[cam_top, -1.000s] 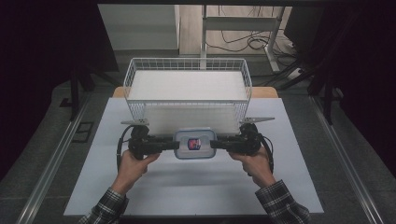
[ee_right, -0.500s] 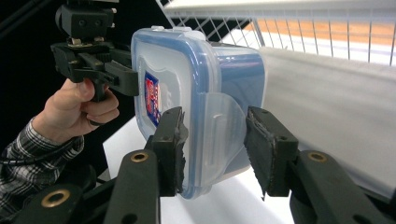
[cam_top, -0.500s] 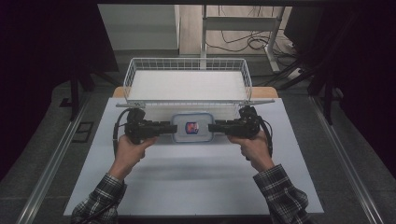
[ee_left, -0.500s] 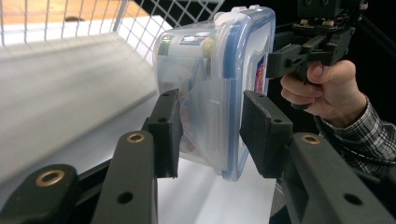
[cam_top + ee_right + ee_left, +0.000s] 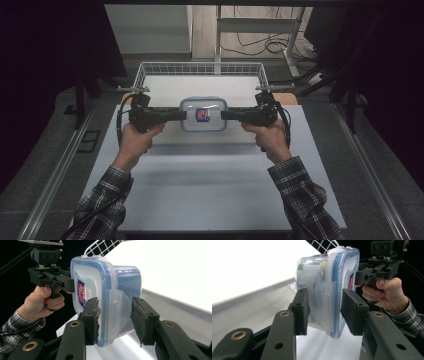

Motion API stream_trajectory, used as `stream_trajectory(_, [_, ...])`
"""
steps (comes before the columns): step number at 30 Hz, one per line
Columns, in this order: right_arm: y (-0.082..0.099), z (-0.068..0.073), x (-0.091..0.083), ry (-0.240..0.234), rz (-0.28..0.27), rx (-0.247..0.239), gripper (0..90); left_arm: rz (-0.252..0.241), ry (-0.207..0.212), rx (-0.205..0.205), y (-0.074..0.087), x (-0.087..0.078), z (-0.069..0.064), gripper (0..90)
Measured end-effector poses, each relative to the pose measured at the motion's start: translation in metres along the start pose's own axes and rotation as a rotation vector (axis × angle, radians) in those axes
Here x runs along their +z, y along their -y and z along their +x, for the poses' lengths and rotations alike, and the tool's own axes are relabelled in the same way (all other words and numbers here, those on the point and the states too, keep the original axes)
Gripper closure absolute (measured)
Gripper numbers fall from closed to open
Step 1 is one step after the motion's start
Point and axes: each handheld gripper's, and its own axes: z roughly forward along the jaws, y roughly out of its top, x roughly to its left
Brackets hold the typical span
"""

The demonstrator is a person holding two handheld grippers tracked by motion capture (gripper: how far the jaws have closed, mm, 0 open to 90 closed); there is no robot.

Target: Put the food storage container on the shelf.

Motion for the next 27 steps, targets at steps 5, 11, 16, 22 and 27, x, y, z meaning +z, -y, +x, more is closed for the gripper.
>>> stream_trajectory(5, [-0.014,-0.007,0.004,0.011,-0.009,0.003,57.8,-0.020,-0.007,-0.013,-0.014,0.002,0.009,58.5])
stream_trajectory(11, [-0.027,-0.016,0.008,0.020,-0.020,0.017,57.7,-0.020,-0.007,-0.017,-0.029,0.007,0.018,58.3])
stream_trajectory(16, [-0.037,-0.022,0.009,0.035,-0.031,0.026,57.3,-0.029,-0.012,-0.036,-0.039,0.011,0.024,58.2])
stream_trajectory(22, [-0.046,-0.032,0.011,0.046,-0.042,0.054,57.0,-0.033,-0.015,-0.053,-0.048,0.018,0.032,58.2])
stream_trajectory(27, [-0.049,-0.039,0.016,0.054,-0.048,0.073,56.8,-0.050,-0.012,-0.072,-0.050,0.022,0.041,58.0])
